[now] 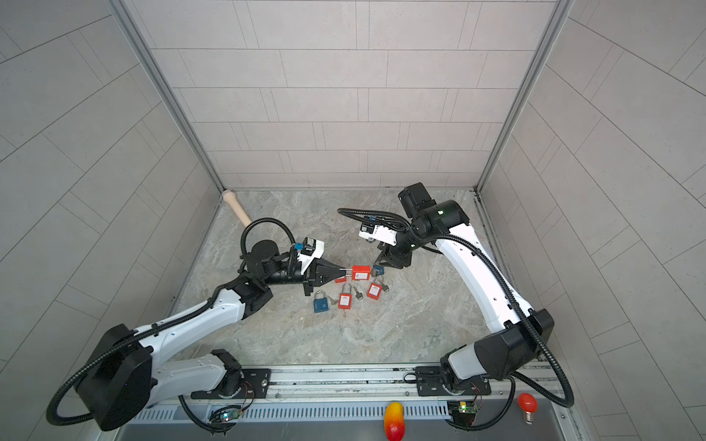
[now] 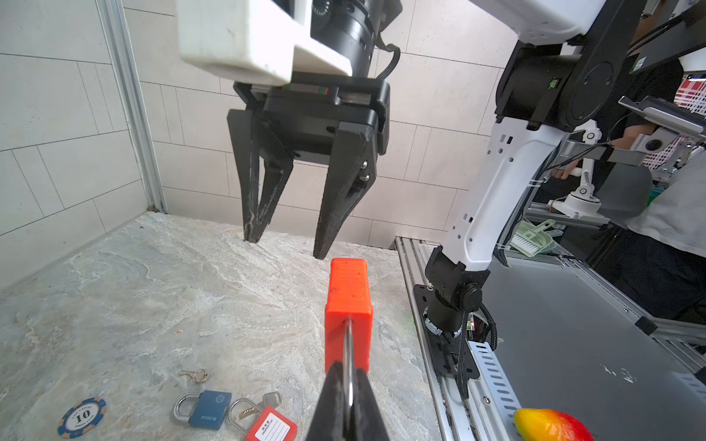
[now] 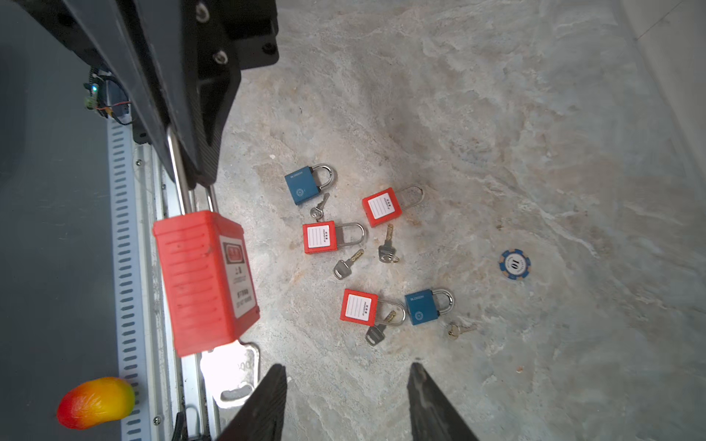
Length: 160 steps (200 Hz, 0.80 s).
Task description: Lock with the key
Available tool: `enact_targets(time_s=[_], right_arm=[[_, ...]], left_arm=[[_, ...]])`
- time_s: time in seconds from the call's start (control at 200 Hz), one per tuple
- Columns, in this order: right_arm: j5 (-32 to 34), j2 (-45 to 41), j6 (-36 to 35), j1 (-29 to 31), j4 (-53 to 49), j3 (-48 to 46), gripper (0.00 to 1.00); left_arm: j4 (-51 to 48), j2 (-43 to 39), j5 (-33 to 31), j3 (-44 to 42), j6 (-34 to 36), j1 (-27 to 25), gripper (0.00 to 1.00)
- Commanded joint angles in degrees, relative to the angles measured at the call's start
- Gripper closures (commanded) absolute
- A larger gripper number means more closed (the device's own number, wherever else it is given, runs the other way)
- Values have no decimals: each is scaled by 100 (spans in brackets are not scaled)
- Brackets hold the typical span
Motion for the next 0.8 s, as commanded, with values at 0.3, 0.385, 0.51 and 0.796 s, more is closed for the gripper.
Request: enact_targets(time_s=[0.3, 0.385, 0.51, 0.796], right_arm=[[-605, -361, 102, 14, -145, -356, 50], [-527, -257, 225, 147, -300, -351, 53], [-689, -172, 189, 266, -576, -290, 54], [-428, -2, 275, 431, -498, -440, 57]], left_arm=[[-312, -265, 90, 231, 410, 23, 100], [-320, -241, 116, 275, 419, 26, 100], [-336, -241, 117, 288, 432, 25, 100], [-255, -286, 179, 332, 352, 26, 100]])
